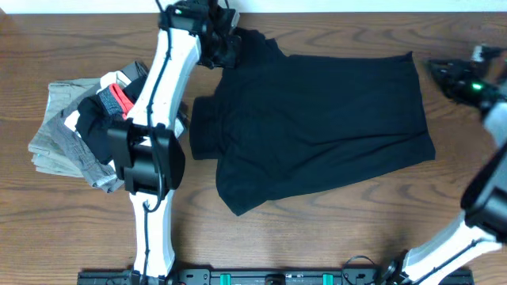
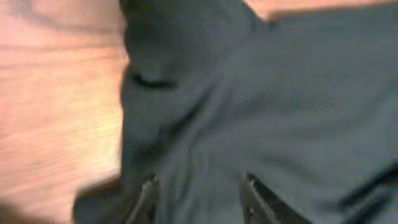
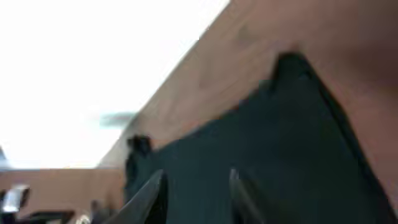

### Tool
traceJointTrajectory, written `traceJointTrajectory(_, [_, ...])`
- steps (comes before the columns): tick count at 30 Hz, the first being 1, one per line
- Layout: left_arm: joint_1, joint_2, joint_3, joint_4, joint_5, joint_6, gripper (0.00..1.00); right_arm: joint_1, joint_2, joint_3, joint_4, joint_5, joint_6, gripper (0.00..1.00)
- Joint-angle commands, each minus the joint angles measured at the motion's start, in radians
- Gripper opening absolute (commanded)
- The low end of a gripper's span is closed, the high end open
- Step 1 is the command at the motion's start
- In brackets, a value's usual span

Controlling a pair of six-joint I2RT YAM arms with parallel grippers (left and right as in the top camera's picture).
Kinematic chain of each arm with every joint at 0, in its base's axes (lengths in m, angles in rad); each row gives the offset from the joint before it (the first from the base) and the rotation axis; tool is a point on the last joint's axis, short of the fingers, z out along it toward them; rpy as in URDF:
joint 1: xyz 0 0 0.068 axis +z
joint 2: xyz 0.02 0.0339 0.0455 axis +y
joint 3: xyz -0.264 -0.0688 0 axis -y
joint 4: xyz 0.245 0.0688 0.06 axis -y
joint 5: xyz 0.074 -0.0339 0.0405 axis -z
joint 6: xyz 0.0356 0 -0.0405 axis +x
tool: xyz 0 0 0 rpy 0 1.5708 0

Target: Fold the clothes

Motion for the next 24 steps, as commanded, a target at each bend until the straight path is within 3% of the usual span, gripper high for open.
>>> traceJointTrajectory(1, [-0.006,-0.074,0.057,-0.091,0.006,0.029,0.45,-0.058,-0.144,0.009,-0.24,0.003,-0.237,0.31])
traceJointTrajectory(3, [-0.012,-0.114,0.057,-0.155,0.006,0.029,0.46,-0.075,-0.208,0.009,-0.476,0.219,-0.333,0.31])
traceJointTrajectory(6, [-0.027,-0.182,0.057,-0.264,0.005,0.029,0.46,-0.072,-0.271,0.009,-0.726,0.567,-0.337,0.38])
traceJointTrajectory(10, [-0.051,-0.263,0.057,-0.385,-0.009,0.028,0.45,-0.064,-0.288,-0.008,-0.877,0.67,-0.28,0.44])
traceJointTrajectory(15, [-0.072,-0.327,0.057,-0.498,-0.014,0.028,0.46,-0.068,-0.286,-0.159,-0.77,0.739,-0.22,0.44])
traceJointTrajectory(24, [-0.077,-0.345,0.057,-0.594,-0.062,0.028,0.46,-0.066,-0.286,-0.409,-0.379,0.595,-0.181,0.44])
